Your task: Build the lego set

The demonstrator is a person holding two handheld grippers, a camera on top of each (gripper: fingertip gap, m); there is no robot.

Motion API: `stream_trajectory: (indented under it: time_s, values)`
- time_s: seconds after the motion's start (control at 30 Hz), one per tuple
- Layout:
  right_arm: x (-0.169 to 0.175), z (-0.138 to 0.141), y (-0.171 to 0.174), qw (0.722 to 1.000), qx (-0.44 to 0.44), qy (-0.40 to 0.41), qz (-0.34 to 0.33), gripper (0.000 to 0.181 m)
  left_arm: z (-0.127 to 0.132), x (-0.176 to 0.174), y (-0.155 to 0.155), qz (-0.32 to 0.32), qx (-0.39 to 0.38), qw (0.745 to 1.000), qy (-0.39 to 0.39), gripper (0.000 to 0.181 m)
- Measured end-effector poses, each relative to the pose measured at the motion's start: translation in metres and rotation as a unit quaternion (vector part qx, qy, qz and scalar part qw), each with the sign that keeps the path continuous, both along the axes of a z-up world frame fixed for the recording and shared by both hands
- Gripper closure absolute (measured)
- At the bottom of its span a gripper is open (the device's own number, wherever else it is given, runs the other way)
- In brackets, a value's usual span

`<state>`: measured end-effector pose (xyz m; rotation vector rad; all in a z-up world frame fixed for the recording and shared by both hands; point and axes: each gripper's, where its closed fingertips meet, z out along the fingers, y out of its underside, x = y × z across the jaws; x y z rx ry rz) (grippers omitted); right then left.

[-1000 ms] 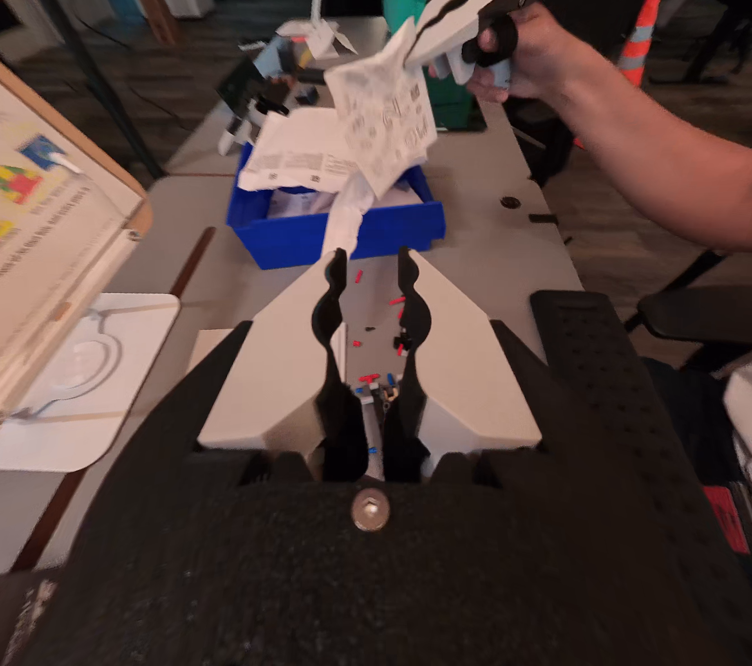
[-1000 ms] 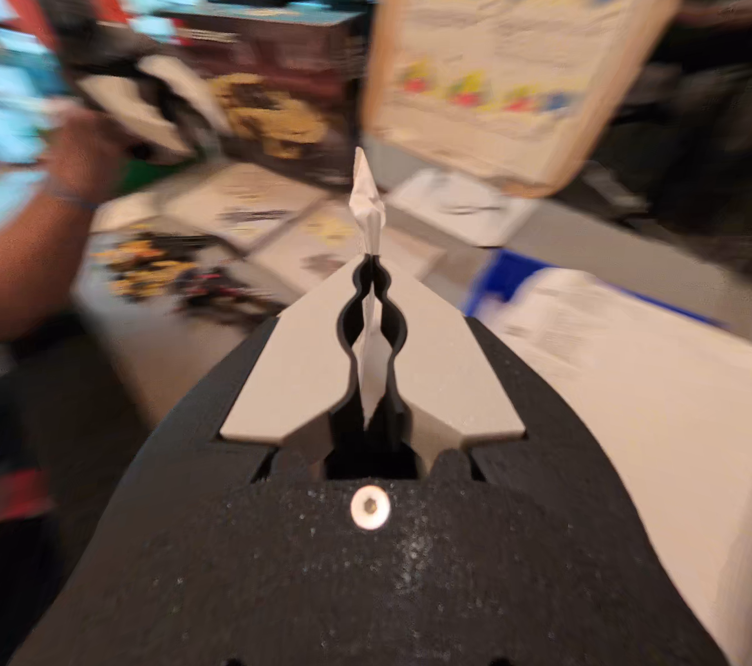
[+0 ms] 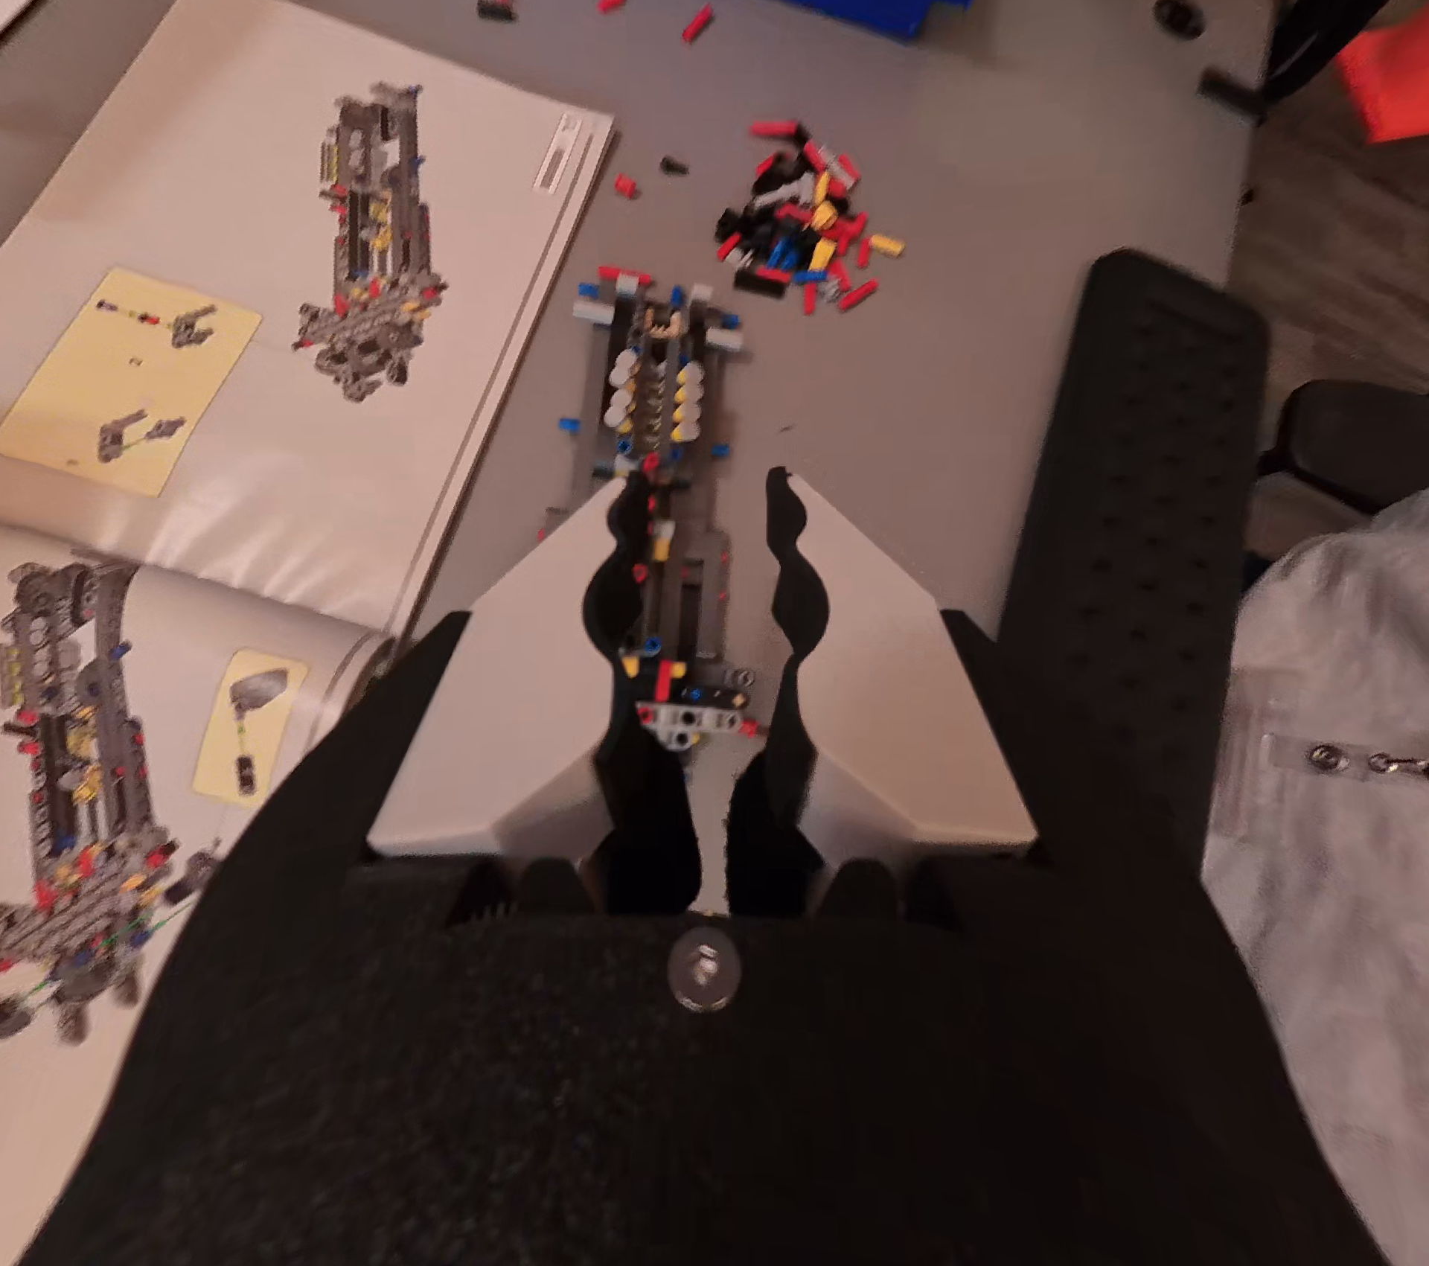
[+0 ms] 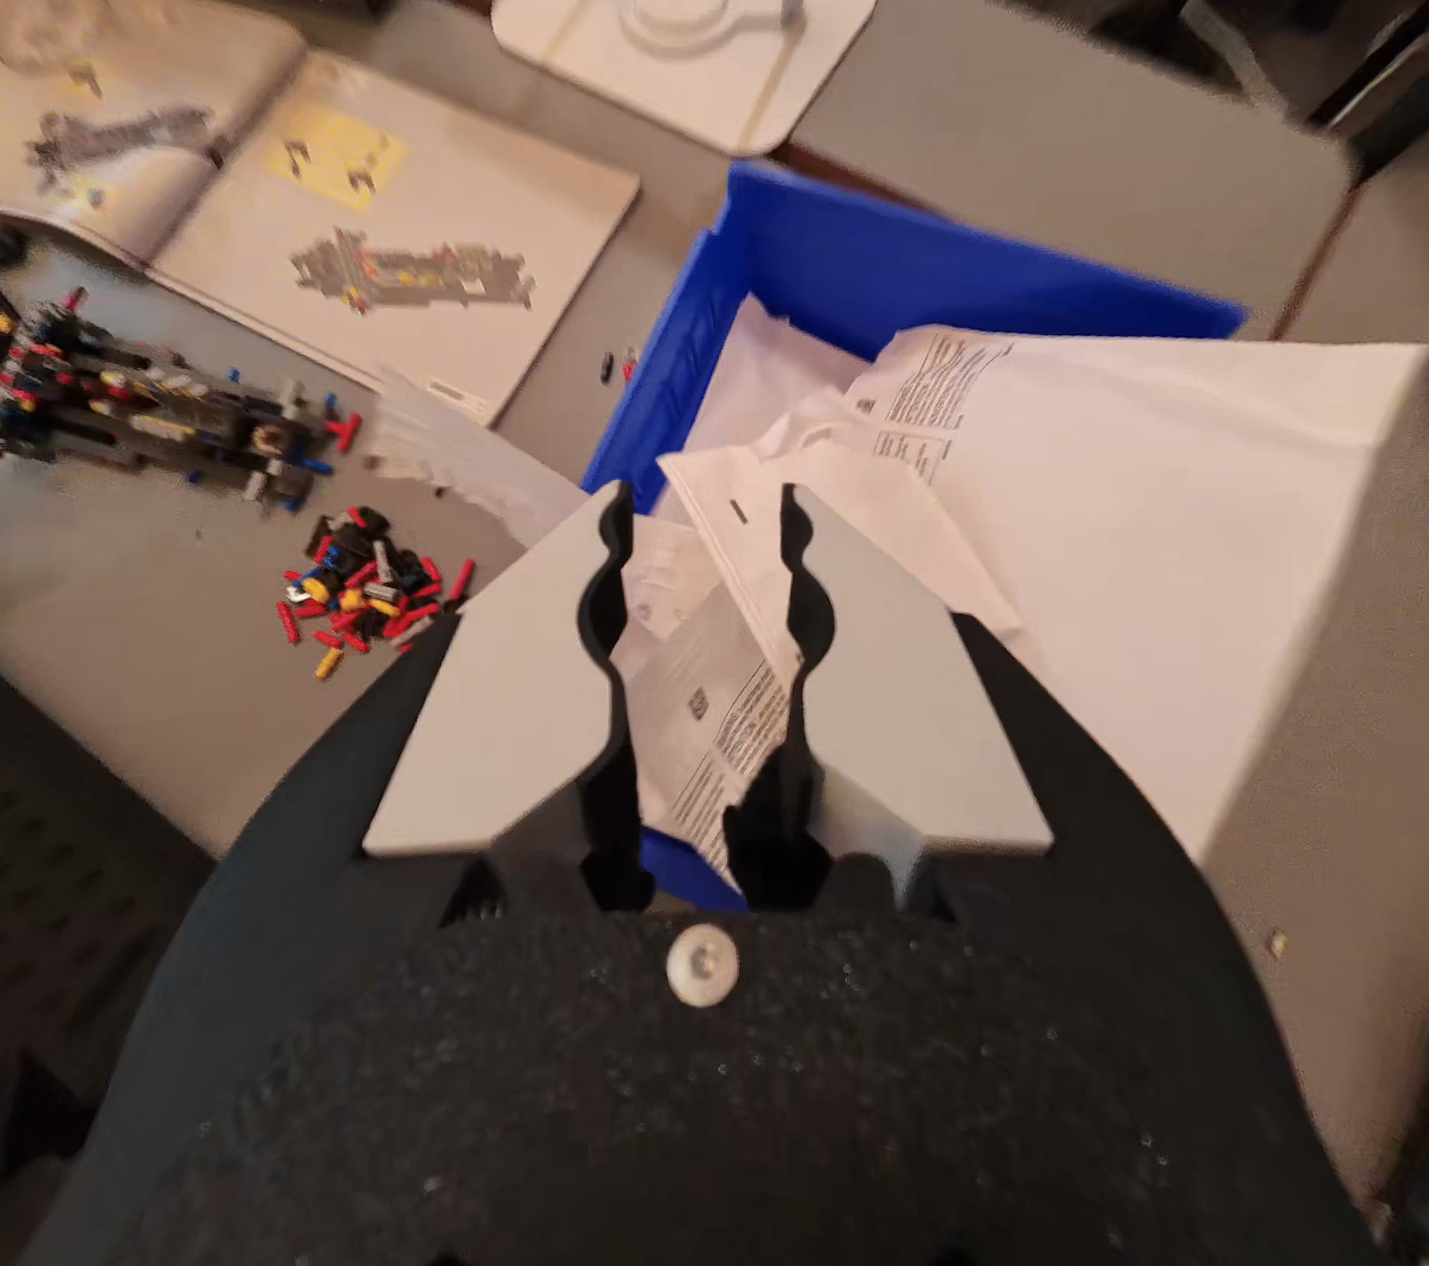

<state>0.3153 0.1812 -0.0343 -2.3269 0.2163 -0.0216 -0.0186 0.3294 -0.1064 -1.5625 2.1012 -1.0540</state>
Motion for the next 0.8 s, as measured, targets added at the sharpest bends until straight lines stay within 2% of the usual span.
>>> stream_trajectory:
  time_s: [0.1, 0.17, 0.27, 0.37, 0.43, 0.5, 0.6, 0.67, 0.8]
  values:
    - [-0.035, 0.036, -0.027, 0.998, 0.05, -0.04, -0.015, 0.143, -0.012, -0.015, 0.014, 0.008, 0.013, 0.999, 0.032, 0.152]
    - [-0.072, 0.036, -0.042, 0.996, 0.074, -0.037, -0.019, 0.144, -0.019, -0.032, 0.018, 0.01, 0.011, 0.999, 0.039, 0.152]
    - [-0.143, 0.008, -0.039, 0.99, 0.136, 0.028, 0.012, 0.145, -0.026, -0.046, 0.019, 0.021, 0.01, 0.999, 0.037, 0.151]
    - [-0.184, -0.037, -0.007, 0.976, 0.207, 0.067, -0.008, 0.148, -0.016, -0.019, 0.009, 0.036, -0.012, 0.999, -0.005, 0.151]
    - [-0.195, -0.069, 0.009, 0.977, 0.202, 0.062, -0.028, 0.146, -0.011, 0.006, 0.001, 0.03, -0.019, 0.999, -0.018, 0.15]
    - [-0.2, -0.083, 0.019, 0.974, 0.217, 0.047, -0.047, 0.146, -0.01, 0.028, 0.002, 0.031, 0.003, 0.999, -0.017, 0.149]
    - [-0.201, -0.1, 0.018, 0.976, 0.2, 0.038, -0.08, 0.153, -0.008, 0.062, -0.003, -0.007, 0.017, 1.0, -0.016, 0.151]
    - [-0.205, -0.1, 0.015, 0.972, 0.21, 0.057, -0.093, 0.157, -0.013, 0.082, -0.012, -0.051, 0.019, 0.998, -0.008, 0.159]
    - [-0.198, -0.092, 0.005, 0.958, 0.248, 0.058, -0.134, 0.158, -0.049, 0.116, -0.024, -0.1, 0.055, 0.991, 0.068, 0.156]
